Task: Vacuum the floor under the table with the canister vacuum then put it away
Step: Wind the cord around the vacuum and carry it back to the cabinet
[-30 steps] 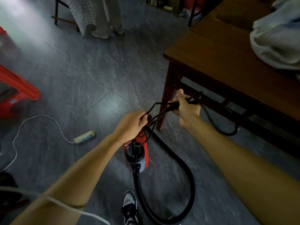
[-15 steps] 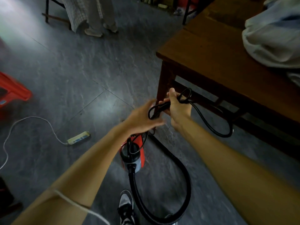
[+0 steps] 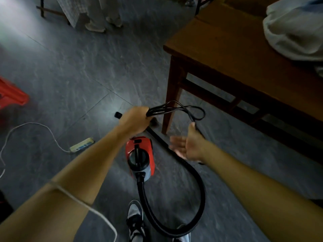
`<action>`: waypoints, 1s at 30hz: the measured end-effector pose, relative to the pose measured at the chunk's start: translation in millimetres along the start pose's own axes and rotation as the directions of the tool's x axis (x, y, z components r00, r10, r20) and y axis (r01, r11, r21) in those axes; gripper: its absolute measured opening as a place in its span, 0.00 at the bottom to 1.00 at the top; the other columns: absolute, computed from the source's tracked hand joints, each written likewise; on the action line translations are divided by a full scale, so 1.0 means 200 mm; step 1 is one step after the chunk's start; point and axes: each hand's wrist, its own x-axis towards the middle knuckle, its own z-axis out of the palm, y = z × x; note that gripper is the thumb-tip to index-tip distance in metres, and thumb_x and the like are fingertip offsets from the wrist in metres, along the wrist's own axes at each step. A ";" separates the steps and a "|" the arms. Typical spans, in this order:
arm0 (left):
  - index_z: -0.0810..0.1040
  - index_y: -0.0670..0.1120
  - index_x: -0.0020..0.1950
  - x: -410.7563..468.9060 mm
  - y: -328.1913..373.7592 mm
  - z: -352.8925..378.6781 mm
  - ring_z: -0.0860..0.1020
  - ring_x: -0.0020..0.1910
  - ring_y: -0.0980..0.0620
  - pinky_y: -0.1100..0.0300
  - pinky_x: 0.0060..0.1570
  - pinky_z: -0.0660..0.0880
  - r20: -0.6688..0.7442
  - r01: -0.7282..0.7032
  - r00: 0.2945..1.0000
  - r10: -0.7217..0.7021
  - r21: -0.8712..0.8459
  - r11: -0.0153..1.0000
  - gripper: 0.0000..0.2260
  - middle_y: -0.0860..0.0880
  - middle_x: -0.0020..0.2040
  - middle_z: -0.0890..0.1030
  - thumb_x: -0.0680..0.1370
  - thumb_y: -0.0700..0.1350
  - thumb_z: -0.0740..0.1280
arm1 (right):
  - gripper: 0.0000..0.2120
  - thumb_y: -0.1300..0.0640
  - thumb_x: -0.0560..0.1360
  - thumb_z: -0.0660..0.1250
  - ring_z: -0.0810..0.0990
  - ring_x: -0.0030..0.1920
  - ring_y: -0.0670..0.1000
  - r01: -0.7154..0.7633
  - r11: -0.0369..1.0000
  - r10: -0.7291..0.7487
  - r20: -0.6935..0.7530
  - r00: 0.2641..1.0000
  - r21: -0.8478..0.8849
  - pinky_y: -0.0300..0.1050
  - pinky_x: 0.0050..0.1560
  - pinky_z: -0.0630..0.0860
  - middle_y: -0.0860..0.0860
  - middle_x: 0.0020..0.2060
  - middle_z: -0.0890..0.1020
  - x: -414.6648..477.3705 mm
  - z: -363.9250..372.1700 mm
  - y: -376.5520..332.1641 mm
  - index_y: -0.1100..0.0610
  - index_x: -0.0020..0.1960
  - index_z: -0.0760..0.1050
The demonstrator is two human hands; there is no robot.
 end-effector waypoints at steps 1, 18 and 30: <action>0.69 0.48 0.37 0.02 0.01 -0.03 0.72 0.32 0.50 0.59 0.28 0.64 0.018 -0.017 1.000 0.016 0.046 0.999 0.11 0.50 0.32 0.72 0.79 0.47 0.60 | 0.34 0.31 0.77 0.50 0.80 0.35 0.52 0.070 0.984 -0.080 -0.052 0.995 -0.162 0.48 0.37 0.76 0.56 0.38 0.81 0.00 0.02 0.04 0.61 0.45 0.79; 0.82 0.47 0.48 0.08 0.07 -0.15 0.76 0.28 0.52 0.62 0.30 0.75 0.114 0.152 0.988 -0.104 -0.626 0.765 0.15 0.42 0.35 0.82 0.66 0.32 0.69 | 0.14 0.70 0.69 0.72 0.76 0.34 0.43 0.628 0.663 -0.583 0.244 0.775 -0.408 0.27 0.27 0.71 0.47 0.36 0.78 0.27 0.37 -0.11 0.55 0.47 0.74; 0.81 0.48 0.38 0.20 0.00 -0.11 0.74 0.24 0.53 0.62 0.30 0.73 0.001 0.216 0.934 -0.356 -0.798 0.563 0.11 0.47 0.26 0.77 0.63 0.33 0.66 | 0.11 0.67 0.68 0.76 0.82 0.44 0.50 0.670 0.655 -0.561 0.369 0.741 -0.349 0.41 0.48 0.80 0.57 0.43 0.83 0.35 0.54 -0.10 0.64 0.49 0.79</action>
